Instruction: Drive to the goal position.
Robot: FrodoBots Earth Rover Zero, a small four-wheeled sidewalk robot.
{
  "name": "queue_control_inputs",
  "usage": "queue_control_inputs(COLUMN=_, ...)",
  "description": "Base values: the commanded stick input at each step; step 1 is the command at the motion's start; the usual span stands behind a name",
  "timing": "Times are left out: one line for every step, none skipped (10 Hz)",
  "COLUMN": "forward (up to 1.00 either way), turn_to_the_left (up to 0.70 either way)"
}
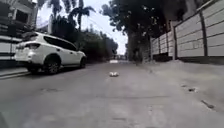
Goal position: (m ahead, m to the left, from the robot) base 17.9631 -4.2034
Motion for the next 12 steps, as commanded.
queue_control_inputs(forward=1.00, turn_to_the_left=0.00)
queue_control_inputs(forward=1.00, turn_to_the_left=-0.34)
queue_control_inputs(forward=1.00, turn_to_the_left=-0.40)
queue_control_inputs(forward=1.00, turn_to_the_left=-0.40)
queue_control_inputs(forward=1.00, turn_to_the_left=-0.34)
queue_control_inputs(forward=1.00, turn_to_the_left=-0.09)
queue_control_inputs(forward=1.00, turn_to_the_left=0.00)
queue_control_inputs(forward=1.00, turn_to_the_left=0.00)
queue_control_inputs(forward=1.00, turn_to_the_left=0.00)
queue_control_inputs(forward=1.00, turn_to_the_left=0.00)
queue_control_inputs(forward=1.00, turn_to_the_left=0.00)
queue_control_inputs(forward=1.00, turn_to_the_left=-0.37)
